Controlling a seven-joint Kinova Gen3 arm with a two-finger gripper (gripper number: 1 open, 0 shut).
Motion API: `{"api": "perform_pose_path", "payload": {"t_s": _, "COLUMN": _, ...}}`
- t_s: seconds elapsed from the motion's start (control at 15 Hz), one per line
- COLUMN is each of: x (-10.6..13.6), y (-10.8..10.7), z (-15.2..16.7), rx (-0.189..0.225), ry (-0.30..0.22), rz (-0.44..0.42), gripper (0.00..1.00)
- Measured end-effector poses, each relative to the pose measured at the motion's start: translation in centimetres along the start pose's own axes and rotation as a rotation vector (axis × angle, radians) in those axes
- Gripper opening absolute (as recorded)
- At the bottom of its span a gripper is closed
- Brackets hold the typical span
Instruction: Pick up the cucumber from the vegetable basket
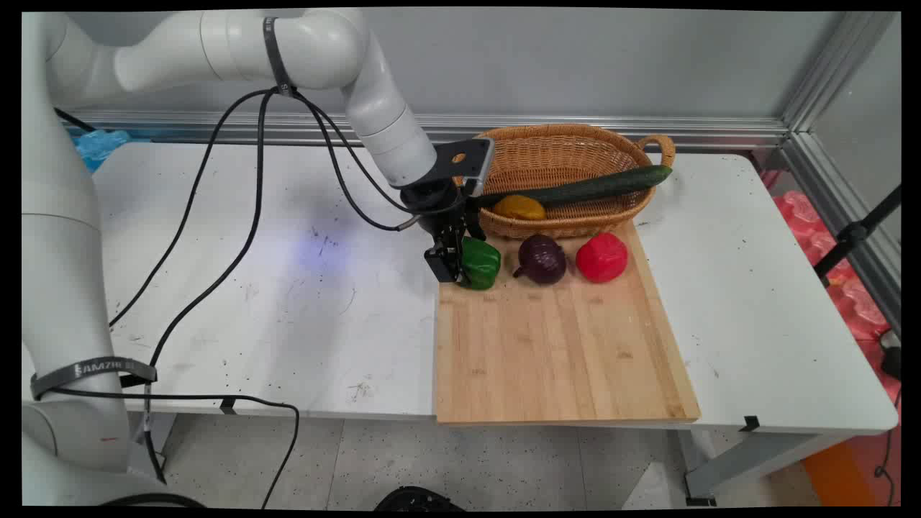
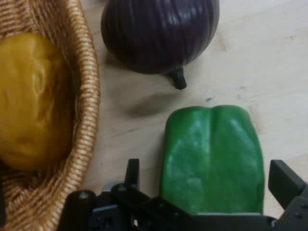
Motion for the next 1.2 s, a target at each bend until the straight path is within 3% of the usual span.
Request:
{"api": "perform_pose_path", "payload": {"t_s": 0.27, "x": 0.3, "y": 0.2, "z": -1.1, "rx": -0.001, "ry": 0.012, "rz": 0.016, "gripper": 1.0}}
{"api": "perform_pose_path", "payload": {"t_s": 0.6, "x": 0.8, "y": 0.8, "z": -5.1, "rx": 0.007, "ry": 0.02, "rz": 0.01, "gripper": 1.0}}
{"api": "perform_pose_path", "payload": {"t_s": 1.0, "x": 1.0, "y": 2.1, "z": -12.4, "rx": 0.039, "ry": 0.027, "rz": -0.056, "gripper": 1.0}}
{"api": "perform_pose_path", "payload": {"t_s": 1.2, "x": 1.2, "y": 2.2, "z": -15.8, "rx": 0.07, "ry": 0.047, "rz": -0.134, "gripper": 1.0}}
